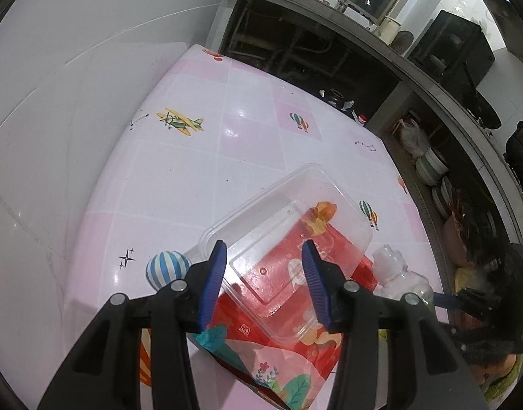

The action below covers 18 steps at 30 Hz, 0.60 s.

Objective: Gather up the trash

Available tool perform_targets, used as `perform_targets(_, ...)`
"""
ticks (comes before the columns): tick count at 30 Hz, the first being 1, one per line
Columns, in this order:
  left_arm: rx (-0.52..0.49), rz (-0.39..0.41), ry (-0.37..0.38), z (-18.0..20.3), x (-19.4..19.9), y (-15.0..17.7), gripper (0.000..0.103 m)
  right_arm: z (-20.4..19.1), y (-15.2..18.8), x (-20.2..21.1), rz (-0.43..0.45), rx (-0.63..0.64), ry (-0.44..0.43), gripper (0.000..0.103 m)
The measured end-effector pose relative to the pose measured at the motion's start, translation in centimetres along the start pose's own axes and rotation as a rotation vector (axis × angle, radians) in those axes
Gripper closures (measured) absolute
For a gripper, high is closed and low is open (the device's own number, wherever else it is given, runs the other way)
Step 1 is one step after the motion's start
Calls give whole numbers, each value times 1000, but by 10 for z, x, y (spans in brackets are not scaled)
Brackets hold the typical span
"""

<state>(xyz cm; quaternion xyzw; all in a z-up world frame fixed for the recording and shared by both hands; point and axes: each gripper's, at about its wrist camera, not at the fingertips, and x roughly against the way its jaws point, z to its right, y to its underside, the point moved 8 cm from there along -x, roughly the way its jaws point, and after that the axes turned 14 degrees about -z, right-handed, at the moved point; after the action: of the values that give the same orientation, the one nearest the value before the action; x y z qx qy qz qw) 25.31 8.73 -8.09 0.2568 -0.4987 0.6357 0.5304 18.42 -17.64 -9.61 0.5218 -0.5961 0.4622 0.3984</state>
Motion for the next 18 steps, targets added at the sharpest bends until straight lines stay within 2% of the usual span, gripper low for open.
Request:
perform_targets(5, -16, 1, -12, 1, 1, 4, 59, 8, -8, -7, -28, -54, -47, 50)
perform_targets(7, -26, 1, -18, 1, 2, 6, 59, 9, -9, -7, -35, -60, -58, 47)
perform_targets(9, -37, 4, -27, 2, 3, 7, 59, 10, -11, -8, -45, -73, -71, 36)
perform_targets(12, -50, 9, -30, 3, 5, 9, 59, 14, -14, -9, -50, -90, -92, 32)
perform_targets(18, -58, 15, -33, 5, 7, 11, 59, 16, -25, -21, -88, -115, -124, 31)
